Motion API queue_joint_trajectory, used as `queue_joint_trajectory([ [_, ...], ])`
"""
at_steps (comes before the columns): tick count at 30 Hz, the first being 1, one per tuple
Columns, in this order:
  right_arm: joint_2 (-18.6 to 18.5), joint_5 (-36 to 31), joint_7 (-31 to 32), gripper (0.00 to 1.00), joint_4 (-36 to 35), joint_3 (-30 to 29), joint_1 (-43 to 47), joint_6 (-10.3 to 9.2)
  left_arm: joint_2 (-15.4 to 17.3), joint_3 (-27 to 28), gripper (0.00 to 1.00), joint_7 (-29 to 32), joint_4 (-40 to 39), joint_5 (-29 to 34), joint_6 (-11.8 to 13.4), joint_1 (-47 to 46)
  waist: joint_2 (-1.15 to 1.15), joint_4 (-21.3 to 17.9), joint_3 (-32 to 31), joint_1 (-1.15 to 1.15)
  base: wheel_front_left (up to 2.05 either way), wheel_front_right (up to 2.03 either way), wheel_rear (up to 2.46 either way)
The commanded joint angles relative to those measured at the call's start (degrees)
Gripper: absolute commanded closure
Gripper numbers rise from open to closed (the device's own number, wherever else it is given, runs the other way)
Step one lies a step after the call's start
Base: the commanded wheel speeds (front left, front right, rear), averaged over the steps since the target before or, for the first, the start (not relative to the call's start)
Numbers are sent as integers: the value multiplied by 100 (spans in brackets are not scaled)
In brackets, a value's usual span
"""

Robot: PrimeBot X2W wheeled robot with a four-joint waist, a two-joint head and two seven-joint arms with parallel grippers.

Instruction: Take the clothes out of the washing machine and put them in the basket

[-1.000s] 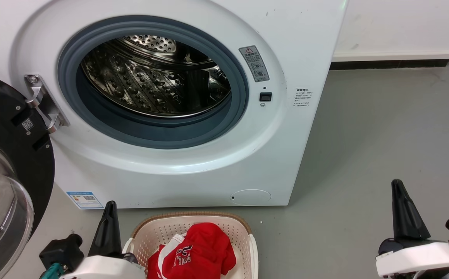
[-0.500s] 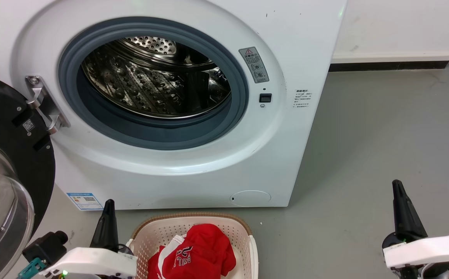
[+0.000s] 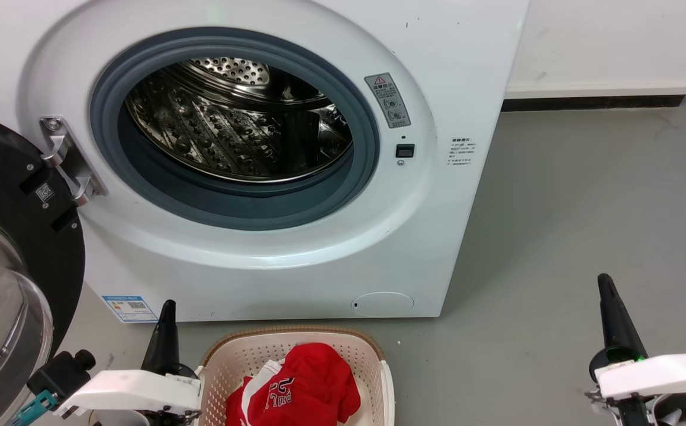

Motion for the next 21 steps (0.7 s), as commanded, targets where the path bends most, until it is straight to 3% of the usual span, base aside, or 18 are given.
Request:
queue_joint_trajectory([
  [1,-47,175,29,100,-17,-7,-181,0,20,40,100,36,-15,-166,-32,-121,0,0,-2,0,0,0,0],
  [21,-50,1687,383,100,254,-61,-340,-1,12,152,100,391,211,-1659,-157,-305,0,-3,-42,0,0,0,0],
])
